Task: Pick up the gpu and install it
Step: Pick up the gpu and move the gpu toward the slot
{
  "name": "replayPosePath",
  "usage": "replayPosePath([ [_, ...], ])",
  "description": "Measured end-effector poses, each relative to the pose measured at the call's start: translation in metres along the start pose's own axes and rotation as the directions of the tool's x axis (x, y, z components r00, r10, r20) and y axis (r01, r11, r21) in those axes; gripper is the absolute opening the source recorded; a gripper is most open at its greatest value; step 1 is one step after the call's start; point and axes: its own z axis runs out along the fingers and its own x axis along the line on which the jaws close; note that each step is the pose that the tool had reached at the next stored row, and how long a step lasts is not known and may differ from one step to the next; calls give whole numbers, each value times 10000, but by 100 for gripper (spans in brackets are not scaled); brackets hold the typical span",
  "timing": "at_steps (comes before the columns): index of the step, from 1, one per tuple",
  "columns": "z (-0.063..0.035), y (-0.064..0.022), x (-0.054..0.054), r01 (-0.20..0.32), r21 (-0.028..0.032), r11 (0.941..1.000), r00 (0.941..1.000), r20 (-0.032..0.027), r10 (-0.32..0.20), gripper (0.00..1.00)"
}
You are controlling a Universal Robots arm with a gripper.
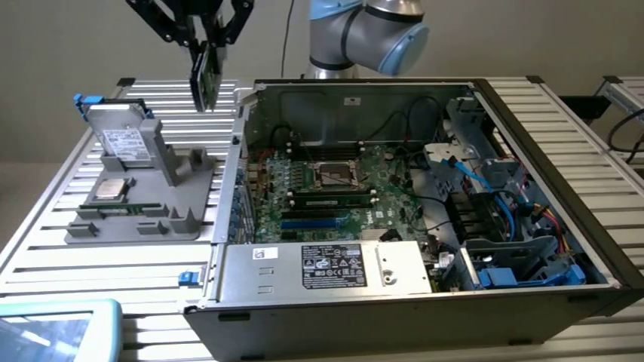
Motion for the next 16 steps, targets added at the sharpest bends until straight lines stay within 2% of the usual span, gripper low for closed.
replayPosePath([
  [4,-77,11,-180,-3,0,10000,10000,-27,3,27],
  [13,-122,22,-585,-11,2,10000,9999,-112,11,27],
  [16,-127,23,-719,-18,3,10000,9999,-169,18,27],
])
